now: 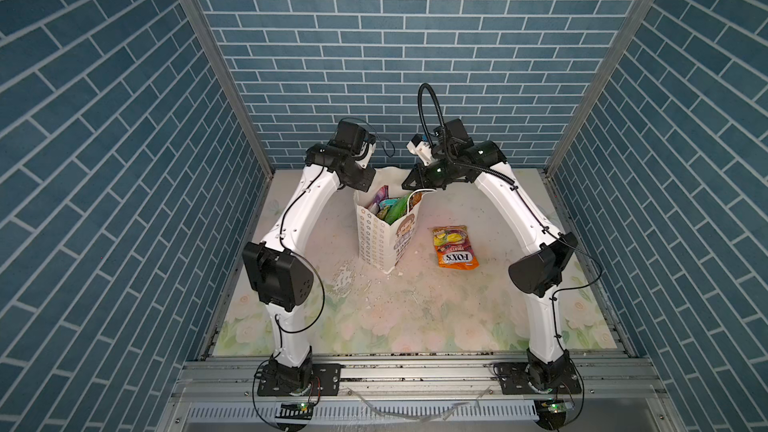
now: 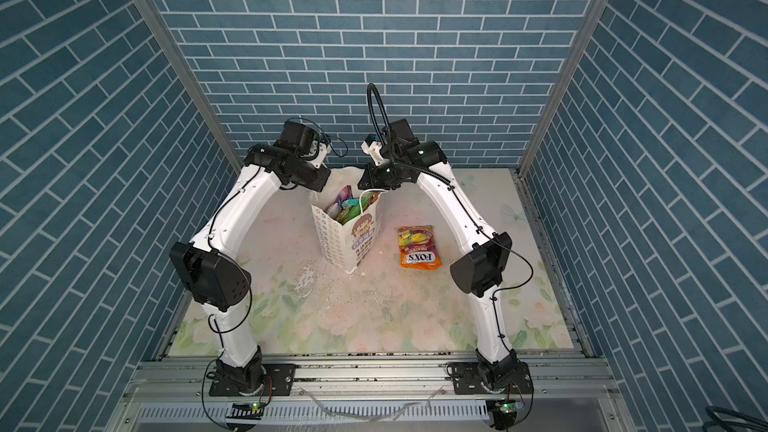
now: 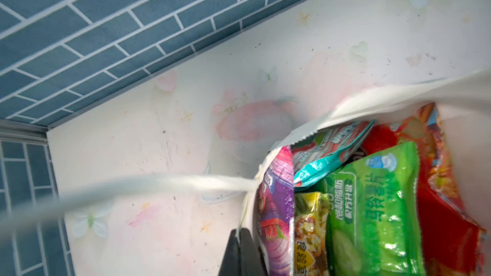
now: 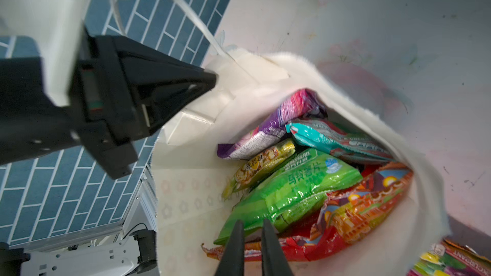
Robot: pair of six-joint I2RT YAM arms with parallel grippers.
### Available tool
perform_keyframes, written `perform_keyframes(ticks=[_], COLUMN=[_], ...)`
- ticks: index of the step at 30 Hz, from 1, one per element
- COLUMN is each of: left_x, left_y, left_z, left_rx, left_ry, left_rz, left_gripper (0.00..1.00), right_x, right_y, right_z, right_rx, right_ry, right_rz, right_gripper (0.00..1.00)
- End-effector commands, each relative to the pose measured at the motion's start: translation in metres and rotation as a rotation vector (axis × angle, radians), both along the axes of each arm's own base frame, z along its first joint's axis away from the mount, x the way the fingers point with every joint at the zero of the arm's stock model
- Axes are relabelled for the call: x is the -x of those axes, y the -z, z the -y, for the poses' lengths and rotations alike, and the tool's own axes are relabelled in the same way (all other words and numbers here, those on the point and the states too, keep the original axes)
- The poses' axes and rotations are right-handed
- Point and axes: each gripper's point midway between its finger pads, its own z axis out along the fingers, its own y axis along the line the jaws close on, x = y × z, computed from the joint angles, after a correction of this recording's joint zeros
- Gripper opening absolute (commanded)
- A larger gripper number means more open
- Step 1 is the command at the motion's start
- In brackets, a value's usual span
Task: Take the snacks out of the paper bag
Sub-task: 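Hold the bag rim with the left gripper while the right gripper moves over it, then lower the right gripper into the bag toward the purple packet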
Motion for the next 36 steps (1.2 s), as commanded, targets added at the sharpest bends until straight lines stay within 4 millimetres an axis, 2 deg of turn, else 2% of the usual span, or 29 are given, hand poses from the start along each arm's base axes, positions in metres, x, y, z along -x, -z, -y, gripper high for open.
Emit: perform_keyframes(ticks=[1, 8, 12, 17, 23, 25, 30, 36], left_x=[0.003, 0.008, 0.021, 0.052, 0.092, 0.104, 0.126, 0.132], left_y=[0.010, -0.015, -0.023, -0.032, -0.028, -0.023, -0.007, 0.005], left_z=[0.011, 0.027, 0.051, 0.099, 0.136, 0.141, 0.146, 0.152], left_rx=[0.053, 0.141, 0.156, 0.161, 0.192, 0.192, 0.218, 0.224], left_ry=[0.031, 0.046, 0.093, 0.177, 0.218, 0.218, 0.203, 0.205], left_rz=[-0.056, -0.007, -0.001, 0.009, -0.018, -0.027, -0.055, -0.068], left_gripper=[0.00, 0.00, 0.00, 0.00, 0.00, 0.00, 0.00, 0.00], right_x=[0.018, 0.034, 0.045, 0.057, 0.065, 0.069, 0.078, 0.085], right_y=[0.006, 0.037, 0.049, 0.062, 0.076, 0.078, 0.067, 0.054], right_z=[0.012, 0.042, 0.052, 0.063, 0.080, 0.084, 0.091, 0.100], right_rx=[0.059, 0.159, 0.156, 0.120, 0.094, 0.070, -0.043, -0.183], right_ry=[0.008, 0.073, 0.102, 0.148, 0.218, 0.239, 0.302, 0.384], right_rz=[-0.027, -0.048, -0.056, -0.045, -0.005, 0.000, 0.045, 0.075], right_gripper=[0.15, 0.15, 0.15, 0.15, 0.16, 0.16, 0.17, 0.20])
